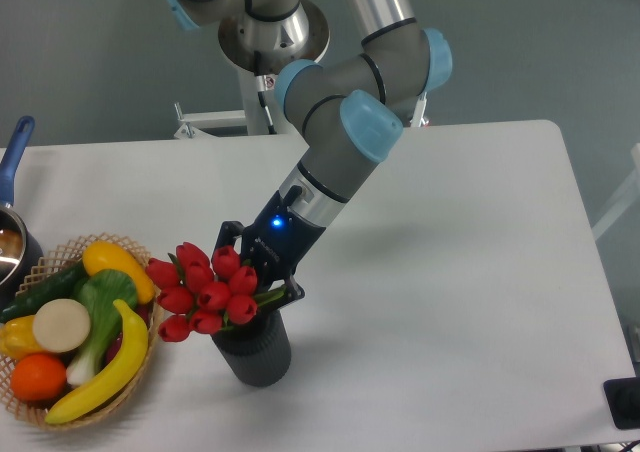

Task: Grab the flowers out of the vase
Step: 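Lift the gripped tulip bunch straight up out of the vase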

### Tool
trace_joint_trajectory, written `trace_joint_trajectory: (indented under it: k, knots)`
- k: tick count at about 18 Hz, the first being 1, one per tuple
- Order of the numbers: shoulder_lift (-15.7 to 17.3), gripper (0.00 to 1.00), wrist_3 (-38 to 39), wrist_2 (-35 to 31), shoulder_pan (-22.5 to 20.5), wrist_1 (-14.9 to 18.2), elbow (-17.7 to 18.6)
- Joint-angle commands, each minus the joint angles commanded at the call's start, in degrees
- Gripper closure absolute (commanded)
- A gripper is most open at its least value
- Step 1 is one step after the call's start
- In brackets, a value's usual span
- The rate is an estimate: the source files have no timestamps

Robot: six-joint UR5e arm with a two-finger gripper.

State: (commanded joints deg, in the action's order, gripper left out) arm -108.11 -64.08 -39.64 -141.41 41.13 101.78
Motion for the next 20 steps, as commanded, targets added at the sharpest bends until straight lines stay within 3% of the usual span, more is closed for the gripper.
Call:
trace_joint_trajectory:
  k: [8,17,20]
  knots:
    - [0.6,0.58,3.1,4.0,-2.5,0.0,-1.2]
    - [1.7,0.57,16.9,5.9,-3.3,0.0,-6.9]
    - [2.5,0.57,18.5,6.7,-3.8,0.0,-7.2]
